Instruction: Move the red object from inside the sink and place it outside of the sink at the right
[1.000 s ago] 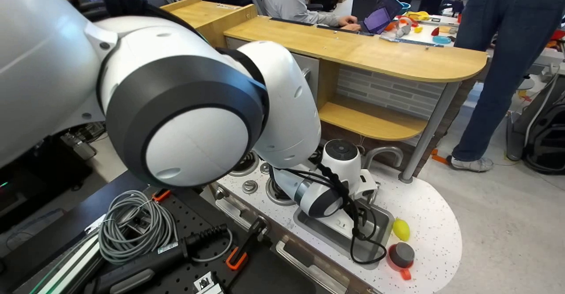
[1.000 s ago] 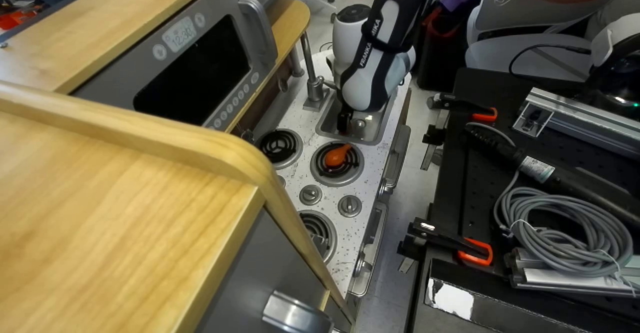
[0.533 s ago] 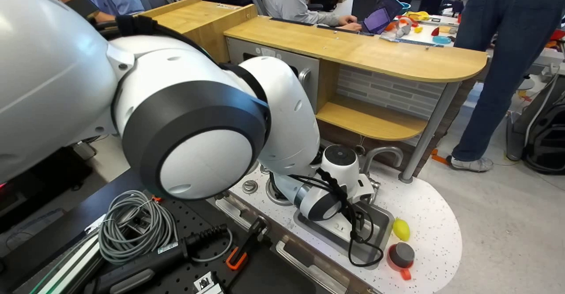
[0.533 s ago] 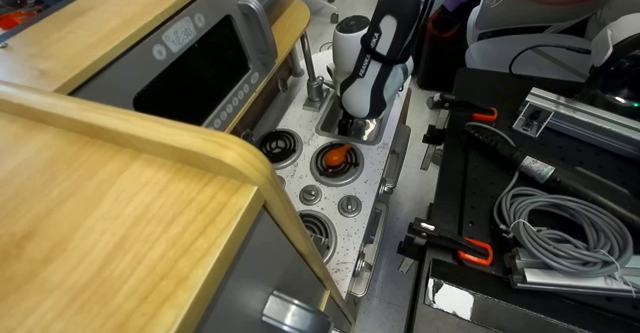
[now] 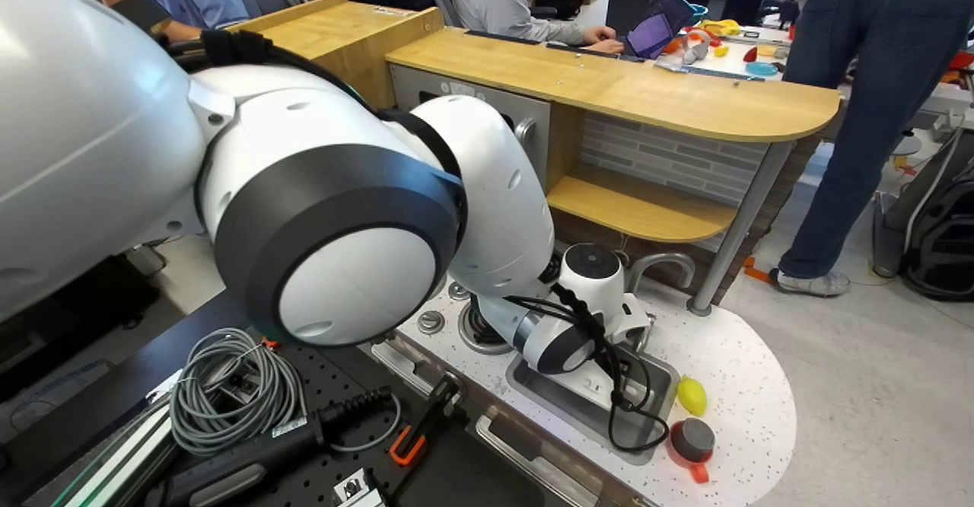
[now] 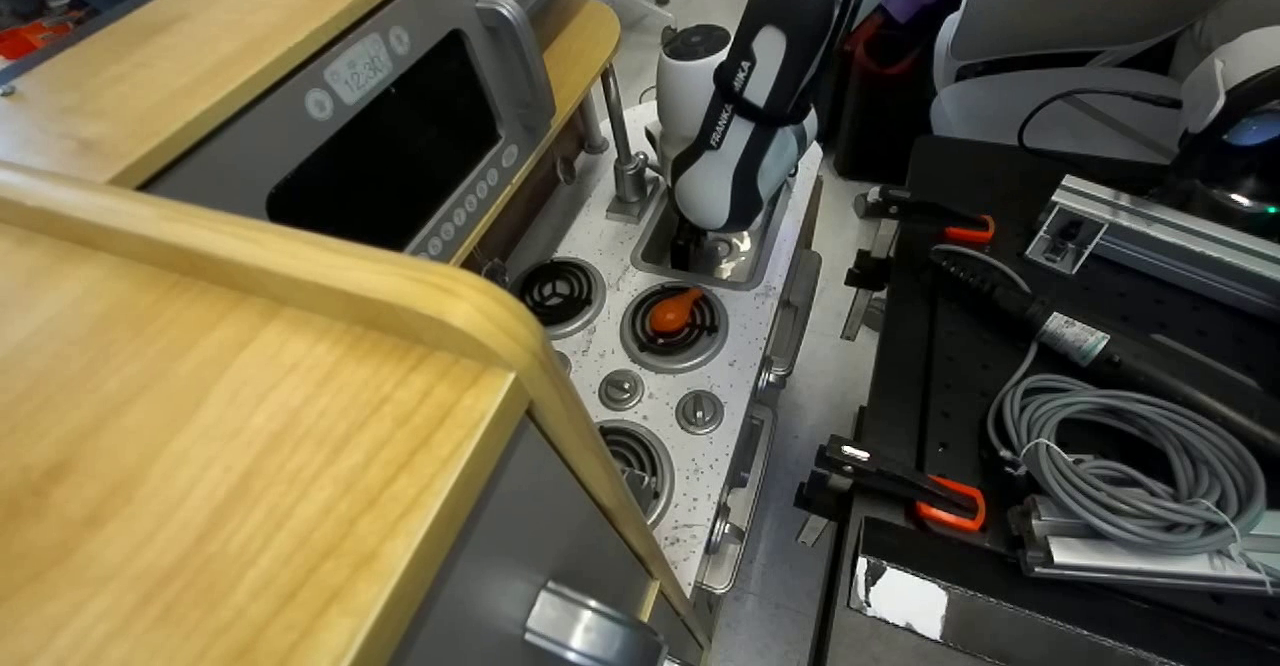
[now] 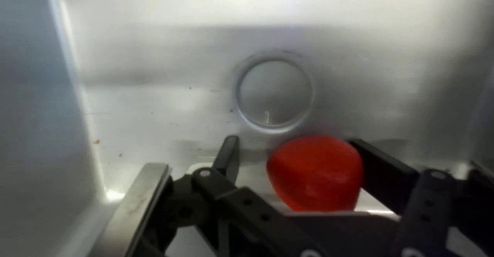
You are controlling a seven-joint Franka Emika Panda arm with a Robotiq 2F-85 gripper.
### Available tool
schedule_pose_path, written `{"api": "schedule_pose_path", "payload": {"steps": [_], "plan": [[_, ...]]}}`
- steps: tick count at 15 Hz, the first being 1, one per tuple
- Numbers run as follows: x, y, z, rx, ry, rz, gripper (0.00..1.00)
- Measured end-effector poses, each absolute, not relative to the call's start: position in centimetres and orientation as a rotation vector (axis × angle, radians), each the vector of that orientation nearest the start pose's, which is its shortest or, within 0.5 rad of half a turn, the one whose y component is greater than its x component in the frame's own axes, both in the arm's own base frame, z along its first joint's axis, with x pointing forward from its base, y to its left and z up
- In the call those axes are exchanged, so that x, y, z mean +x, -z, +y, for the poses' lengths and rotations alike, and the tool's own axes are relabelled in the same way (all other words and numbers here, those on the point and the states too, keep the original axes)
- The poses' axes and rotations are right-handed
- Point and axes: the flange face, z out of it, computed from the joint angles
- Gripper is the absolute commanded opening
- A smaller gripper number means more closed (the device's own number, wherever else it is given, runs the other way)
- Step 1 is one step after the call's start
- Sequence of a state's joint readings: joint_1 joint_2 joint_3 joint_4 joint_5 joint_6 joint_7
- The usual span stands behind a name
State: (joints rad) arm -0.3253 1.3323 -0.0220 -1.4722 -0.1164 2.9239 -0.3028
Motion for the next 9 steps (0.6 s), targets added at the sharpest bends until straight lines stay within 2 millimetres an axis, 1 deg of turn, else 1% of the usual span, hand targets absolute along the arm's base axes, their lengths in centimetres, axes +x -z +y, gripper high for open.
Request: {"api": "schedule_pose_path", "payload": {"steps": [5,6,7,8,9], "plan": [[60.1,9.7,-21.2,-3.223,0.173,-0.190,0.04],[60.1,9.5,-21.3,-3.223,0.175,-0.202,0.01],[60.1,9.3,-21.4,-3.223,0.175,-0.209,0.00],[60.0,9.1,-21.7,-3.223,0.174,-0.215,0.00],[59.8,8.8,-21.9,-3.223,0.173,-0.218,0.02]]}}
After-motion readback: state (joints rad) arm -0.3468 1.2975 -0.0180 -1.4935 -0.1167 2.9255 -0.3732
